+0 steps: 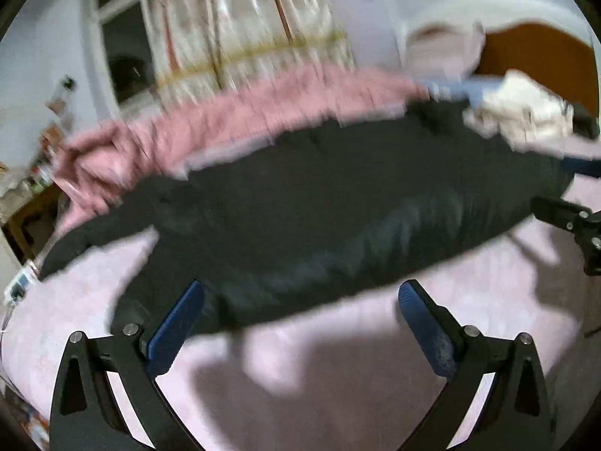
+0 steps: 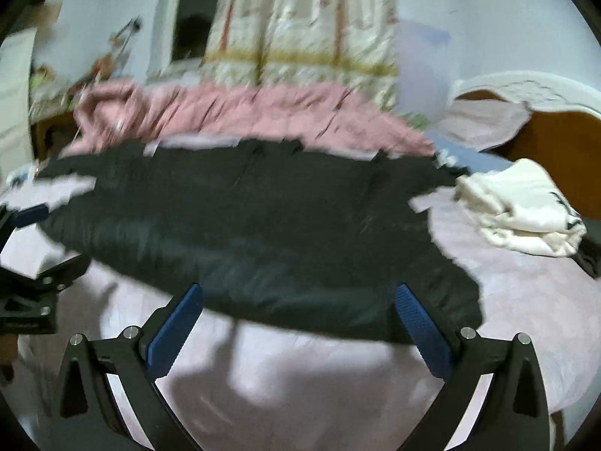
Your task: Fold large clothes
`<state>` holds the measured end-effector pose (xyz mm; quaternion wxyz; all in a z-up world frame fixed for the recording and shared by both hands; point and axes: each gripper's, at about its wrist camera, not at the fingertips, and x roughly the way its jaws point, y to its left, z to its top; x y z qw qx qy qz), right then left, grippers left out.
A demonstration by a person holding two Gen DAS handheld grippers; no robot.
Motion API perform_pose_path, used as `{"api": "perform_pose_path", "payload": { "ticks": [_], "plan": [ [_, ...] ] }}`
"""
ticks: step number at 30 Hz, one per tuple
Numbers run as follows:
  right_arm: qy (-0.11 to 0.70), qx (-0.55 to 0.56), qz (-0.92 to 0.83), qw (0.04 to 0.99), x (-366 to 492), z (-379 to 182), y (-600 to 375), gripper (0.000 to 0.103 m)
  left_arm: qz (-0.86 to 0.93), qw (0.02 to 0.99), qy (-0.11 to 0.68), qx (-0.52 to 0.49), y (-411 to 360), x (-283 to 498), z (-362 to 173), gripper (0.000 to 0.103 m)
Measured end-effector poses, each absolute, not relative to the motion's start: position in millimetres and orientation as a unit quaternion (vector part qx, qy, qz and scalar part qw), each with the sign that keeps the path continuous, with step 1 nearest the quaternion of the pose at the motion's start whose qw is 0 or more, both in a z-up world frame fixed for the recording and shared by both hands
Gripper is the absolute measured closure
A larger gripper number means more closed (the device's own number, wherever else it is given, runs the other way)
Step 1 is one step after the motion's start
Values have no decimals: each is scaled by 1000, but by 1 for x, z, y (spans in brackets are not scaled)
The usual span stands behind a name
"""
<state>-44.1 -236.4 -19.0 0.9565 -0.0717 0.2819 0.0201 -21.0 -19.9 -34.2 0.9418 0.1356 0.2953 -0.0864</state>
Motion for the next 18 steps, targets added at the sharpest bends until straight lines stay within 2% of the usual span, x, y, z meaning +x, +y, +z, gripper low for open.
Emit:
{"api": "perform_pose_path", "payload": {
  "ticks": [5, 11, 16, 18],
  "plan": [
    [324, -140, -14, 935, -31, -41, -220, 0, -48, 937, 303, 169, -24, -12, -51, 0],
    [304, -201, -68, 929, -12, -48, -214, 0, -7, 943, 261, 208, -23, -2, -54, 0],
    [309, -185, -68, 930, -9, -49, -220, 0, -10, 947, 276, 166, -4, 18, -52, 1],
    [309, -178, -77, 931, -8, -49, -223, 0, -12, 945, 280, 169, -5, 20, -54, 7]
  ]
}}
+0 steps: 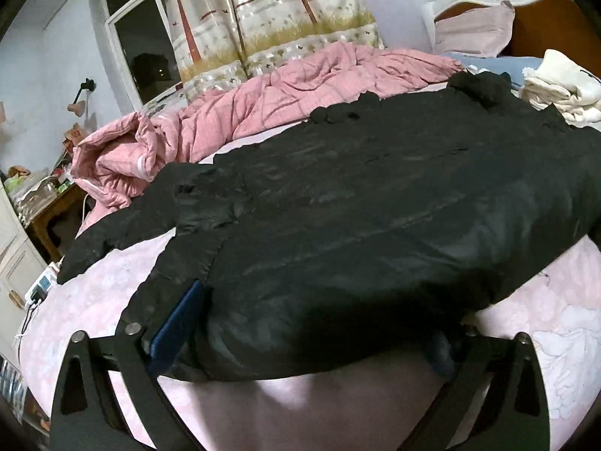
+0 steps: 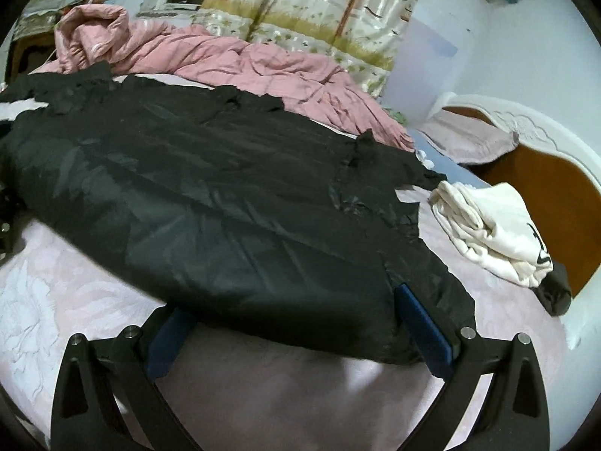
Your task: Fold large clothes
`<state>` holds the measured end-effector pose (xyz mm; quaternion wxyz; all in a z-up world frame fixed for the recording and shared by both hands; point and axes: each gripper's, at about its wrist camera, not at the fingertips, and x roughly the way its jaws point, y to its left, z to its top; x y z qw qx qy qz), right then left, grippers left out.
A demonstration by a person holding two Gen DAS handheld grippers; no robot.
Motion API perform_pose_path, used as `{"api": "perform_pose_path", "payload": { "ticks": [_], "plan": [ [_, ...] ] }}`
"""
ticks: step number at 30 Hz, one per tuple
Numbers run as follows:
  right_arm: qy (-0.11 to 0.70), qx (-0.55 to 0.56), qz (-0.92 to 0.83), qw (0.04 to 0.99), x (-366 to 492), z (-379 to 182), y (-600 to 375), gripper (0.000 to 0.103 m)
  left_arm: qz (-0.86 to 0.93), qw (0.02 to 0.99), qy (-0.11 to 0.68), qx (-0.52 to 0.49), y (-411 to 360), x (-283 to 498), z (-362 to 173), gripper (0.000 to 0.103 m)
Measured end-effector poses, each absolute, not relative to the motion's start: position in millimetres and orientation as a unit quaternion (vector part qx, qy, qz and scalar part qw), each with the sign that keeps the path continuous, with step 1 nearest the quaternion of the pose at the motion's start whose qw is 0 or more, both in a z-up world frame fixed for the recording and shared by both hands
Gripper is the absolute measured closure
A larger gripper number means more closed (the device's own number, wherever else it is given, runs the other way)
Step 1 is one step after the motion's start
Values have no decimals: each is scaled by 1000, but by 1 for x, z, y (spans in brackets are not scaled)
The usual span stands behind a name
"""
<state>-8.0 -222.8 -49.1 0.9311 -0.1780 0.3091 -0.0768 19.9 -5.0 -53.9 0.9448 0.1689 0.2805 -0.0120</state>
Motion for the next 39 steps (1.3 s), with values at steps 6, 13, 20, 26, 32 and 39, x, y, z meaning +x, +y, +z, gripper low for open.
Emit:
{"api": "perform_pose_path", "payload": {
  "ticks": [6, 13, 20, 26, 32, 39],
  "plan": [
    [308, -161, -97, 933, -2, -48, -232, 39, 10, 944, 261, 201, -11, 13, -55, 73],
    [286, -108, -101, 947, -19, -31, -249, 79, 16, 953, 251, 168, 4, 2, -39, 93],
    [274, -78, -85, 955, -59, -15, -248, 81, 1, 958, 257, 131, 17, -30, -16, 94],
    [270, -64, -70, 958, -99, -12, -244, 81, -12, 956, 275, 100, 26, -60, -13, 95],
    [263, -46, -61, 962, -117, -7, -246, 80, -11, 958, 272, 94, 27, -75, -11, 93],
    [270, -31, -61, 960, -108, -7, -255, 63, -2, 959, 267, 95, 30, -74, -9, 70]
  ]
}}
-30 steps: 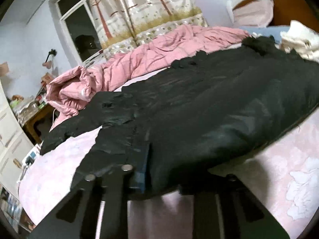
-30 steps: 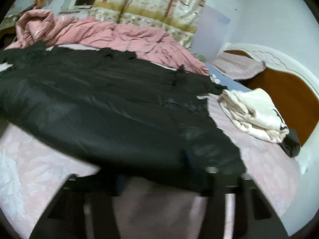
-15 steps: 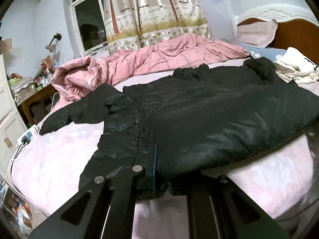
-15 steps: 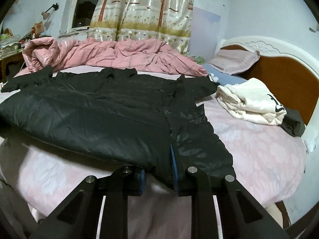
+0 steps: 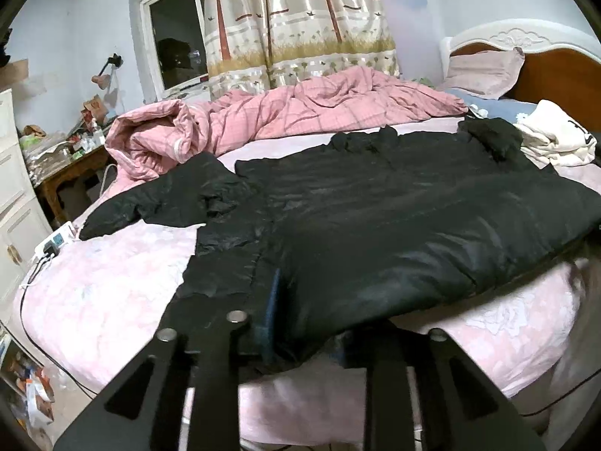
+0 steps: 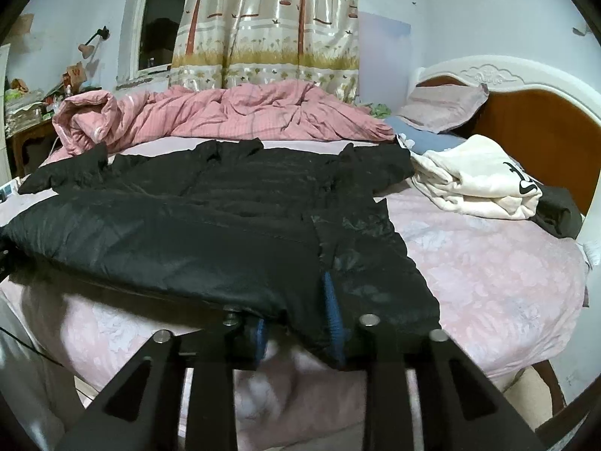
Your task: Fold large clothes
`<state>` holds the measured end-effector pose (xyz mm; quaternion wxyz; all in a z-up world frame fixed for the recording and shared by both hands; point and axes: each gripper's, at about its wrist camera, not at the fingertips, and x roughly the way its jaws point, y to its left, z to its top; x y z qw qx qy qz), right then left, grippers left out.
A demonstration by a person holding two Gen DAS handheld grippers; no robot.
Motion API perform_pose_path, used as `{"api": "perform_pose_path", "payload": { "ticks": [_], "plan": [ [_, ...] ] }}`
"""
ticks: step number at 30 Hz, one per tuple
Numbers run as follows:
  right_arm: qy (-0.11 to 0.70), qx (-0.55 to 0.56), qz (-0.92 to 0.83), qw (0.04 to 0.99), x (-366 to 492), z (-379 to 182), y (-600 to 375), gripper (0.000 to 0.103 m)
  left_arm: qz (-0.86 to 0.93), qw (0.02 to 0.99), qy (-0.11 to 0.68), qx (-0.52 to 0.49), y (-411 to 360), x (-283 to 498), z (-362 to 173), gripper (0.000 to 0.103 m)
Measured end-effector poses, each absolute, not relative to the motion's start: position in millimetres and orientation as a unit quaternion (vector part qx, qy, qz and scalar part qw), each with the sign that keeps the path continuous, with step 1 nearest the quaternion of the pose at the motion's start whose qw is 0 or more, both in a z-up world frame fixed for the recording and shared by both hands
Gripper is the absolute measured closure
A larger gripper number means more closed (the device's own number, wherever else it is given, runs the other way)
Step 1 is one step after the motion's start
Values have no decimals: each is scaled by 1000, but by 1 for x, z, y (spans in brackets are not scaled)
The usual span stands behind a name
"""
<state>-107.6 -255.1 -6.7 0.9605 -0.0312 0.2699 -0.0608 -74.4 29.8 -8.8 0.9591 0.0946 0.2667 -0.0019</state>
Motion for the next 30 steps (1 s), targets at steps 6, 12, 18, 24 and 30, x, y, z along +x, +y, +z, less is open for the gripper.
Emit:
{"api": "perform_pose_path", "payload": {
  "ticks": [6, 12, 18, 24, 30],
  "plan": [
    [258, -26, -77, 963, -102, 4, -267, 39, 8, 963, 250, 98, 34, -73, 1, 52],
    [246, -53, -51, 966, -82, 34, -271, 33, -18, 966, 249, 73, 45, -58, 30, 42],
    [229, -38, -55, 971, -44, 61, -282, 17, -7, 967, 236, 93, 42, -13, 45, 33],
    [277, -2, -48, 960, 32, 43, -295, 17, -13, 955, 286, 73, 36, 75, 25, 34],
    [311, -5, -63, 948, 91, 9, -303, 17, -6, 945, 315, 87, 31, 112, -7, 33]
  ]
}}
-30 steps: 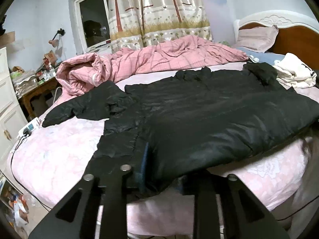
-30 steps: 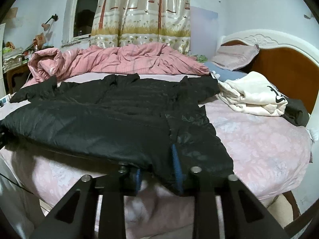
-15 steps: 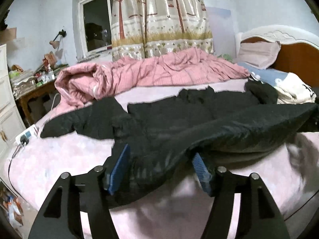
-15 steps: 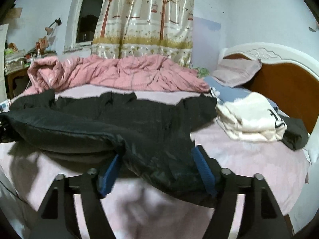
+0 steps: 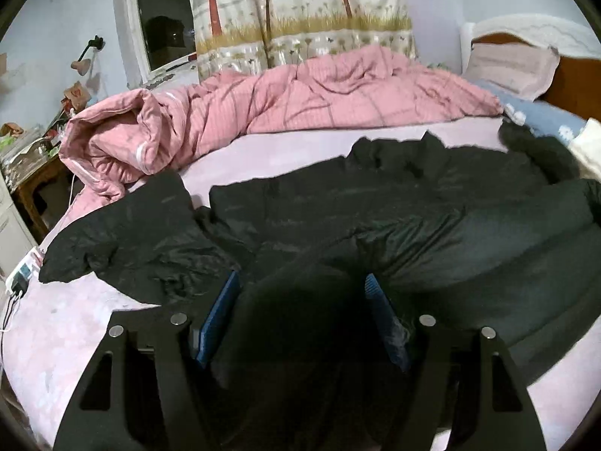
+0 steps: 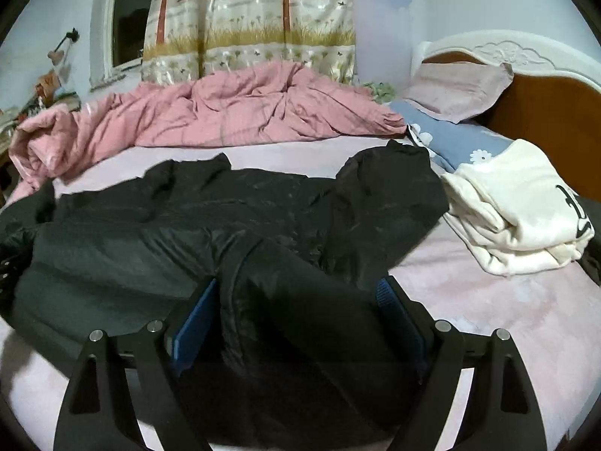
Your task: Fold large clothes
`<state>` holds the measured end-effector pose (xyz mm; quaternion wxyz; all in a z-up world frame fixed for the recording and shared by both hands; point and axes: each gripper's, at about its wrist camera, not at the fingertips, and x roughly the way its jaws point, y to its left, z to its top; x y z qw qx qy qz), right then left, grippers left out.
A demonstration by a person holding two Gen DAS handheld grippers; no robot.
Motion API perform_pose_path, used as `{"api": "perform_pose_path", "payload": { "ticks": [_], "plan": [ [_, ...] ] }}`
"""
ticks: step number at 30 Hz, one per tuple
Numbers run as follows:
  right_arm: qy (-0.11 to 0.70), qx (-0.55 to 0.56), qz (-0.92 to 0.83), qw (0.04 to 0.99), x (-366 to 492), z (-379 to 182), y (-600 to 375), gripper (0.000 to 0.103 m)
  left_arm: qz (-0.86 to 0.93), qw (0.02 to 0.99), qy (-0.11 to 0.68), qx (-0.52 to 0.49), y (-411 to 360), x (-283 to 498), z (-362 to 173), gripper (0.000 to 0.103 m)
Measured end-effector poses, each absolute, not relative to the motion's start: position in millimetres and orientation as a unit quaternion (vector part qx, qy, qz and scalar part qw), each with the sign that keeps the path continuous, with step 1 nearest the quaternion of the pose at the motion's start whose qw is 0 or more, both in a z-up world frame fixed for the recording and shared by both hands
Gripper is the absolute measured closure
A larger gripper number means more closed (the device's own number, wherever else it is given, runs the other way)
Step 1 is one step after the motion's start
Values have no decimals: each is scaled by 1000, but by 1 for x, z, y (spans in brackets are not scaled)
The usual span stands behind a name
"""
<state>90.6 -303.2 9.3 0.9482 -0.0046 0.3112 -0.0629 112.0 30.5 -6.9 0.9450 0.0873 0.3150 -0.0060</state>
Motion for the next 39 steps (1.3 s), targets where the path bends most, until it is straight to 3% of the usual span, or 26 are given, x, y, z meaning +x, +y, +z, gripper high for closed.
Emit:
{"api": "perform_pose_path", "payload": {
  "ticks": [6, 14, 16, 17, 18, 19, 21, 27, 32, 37, 39],
  "plan": [
    [261, 19, -92, 961, 86, 1, -314, 15, 0, 946, 317, 62, 39, 117, -22, 27],
    [142, 43, -94, 984, 32, 36, -327, 14, -36, 977, 209, -25, 70, 73, 22, 17],
    [145, 51, -45, 987, 24, 40, -324, 31, -46, 980, 190, -34, 76, 63, 31, 17],
    [150, 50, -23, 987, 22, 42, -322, 58, -50, 981, 183, -33, 77, 59, 34, 17],
    [157, 53, -8, 986, 22, 42, -319, 66, -54, 982, 179, -29, 77, 56, 36, 23],
    [154, 57, -4, 986, 20, 43, -317, 66, -57, 982, 176, -23, 76, 54, 38, 29],
    [142, 49, -4, 989, 14, 43, -312, 68, -62, 980, 188, -9, 72, 58, 36, 54],
    [197, 9, -53, 979, 32, 24, -303, 68, -7, 965, 263, -2, 71, 94, 5, 48],
    [272, 76, -50, 958, 65, 1, -332, 68, 20, 943, 331, -26, 80, 121, -17, 47],
    [325, 170, -48, 929, 94, -23, -358, 68, 36, 940, 341, -7, 72, 123, -27, 42],
    [354, 157, -52, 920, 103, -33, -356, 68, 27, 937, 347, -17, 75, 128, -31, 40]
  ]
}}
